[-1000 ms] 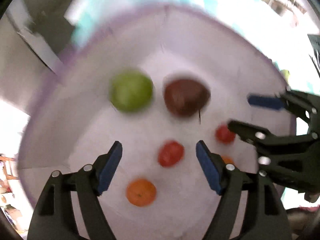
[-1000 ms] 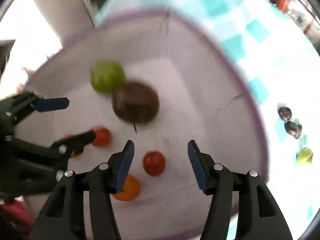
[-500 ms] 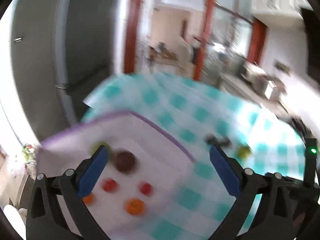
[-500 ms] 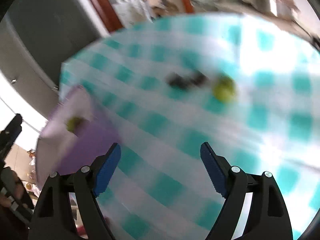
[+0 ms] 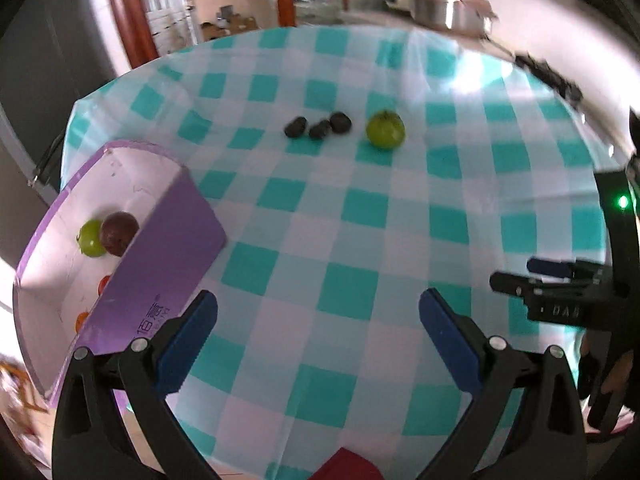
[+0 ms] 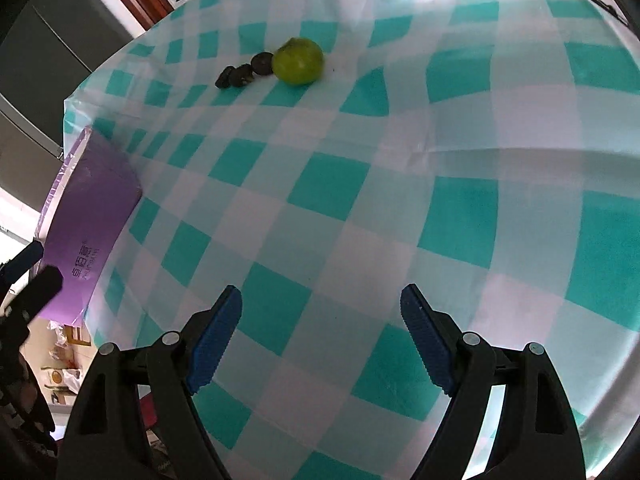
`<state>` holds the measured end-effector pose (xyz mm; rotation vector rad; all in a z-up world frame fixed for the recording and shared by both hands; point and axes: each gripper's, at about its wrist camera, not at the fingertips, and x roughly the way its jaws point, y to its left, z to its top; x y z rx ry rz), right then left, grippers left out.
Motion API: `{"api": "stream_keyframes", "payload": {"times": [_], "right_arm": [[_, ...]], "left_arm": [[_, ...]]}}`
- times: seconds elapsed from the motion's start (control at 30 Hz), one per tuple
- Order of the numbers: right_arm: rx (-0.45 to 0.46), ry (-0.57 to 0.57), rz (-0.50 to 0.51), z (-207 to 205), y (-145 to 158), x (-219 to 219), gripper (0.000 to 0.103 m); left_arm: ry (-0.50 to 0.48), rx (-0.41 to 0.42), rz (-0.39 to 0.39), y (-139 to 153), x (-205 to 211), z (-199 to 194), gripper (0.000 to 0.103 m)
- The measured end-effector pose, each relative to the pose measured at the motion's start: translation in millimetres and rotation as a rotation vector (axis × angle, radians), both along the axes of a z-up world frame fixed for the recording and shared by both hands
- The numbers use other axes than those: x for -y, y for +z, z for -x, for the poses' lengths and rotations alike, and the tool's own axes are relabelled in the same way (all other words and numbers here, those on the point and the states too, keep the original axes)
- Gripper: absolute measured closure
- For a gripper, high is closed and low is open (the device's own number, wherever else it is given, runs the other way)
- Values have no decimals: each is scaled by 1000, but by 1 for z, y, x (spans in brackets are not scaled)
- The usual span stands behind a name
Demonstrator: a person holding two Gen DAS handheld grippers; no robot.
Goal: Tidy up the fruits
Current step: 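Withdraw both tools from the box toward the green tomato and nuts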
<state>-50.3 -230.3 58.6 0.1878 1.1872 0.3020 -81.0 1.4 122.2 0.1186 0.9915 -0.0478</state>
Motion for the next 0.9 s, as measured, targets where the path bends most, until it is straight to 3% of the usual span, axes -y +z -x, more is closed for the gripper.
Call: {"api": "stream_keyframes", "payload": {"times": [0.23, 0.5, 0.63, 0.77, 0.9], "right_arm": [[-20, 29, 51, -28, -13, -19, 22], [-14, -25, 142, -102, -20, -44, 21], [-2, -37, 169, -147, -27, -66, 21], [23, -14, 200, -190, -30, -91, 21], [53, -15, 215, -229, -31, -104, 21]], "left_arm": [[-77, -92, -39, -25, 7, -42, 2], [-41, -142, -5, -44, -17, -136, 2], [3, -185, 56, -61, -32, -182, 2], [-65, -173, 40, -75, -17, -202, 2], [-39, -164, 17, -93, -14, -217, 2]]}}
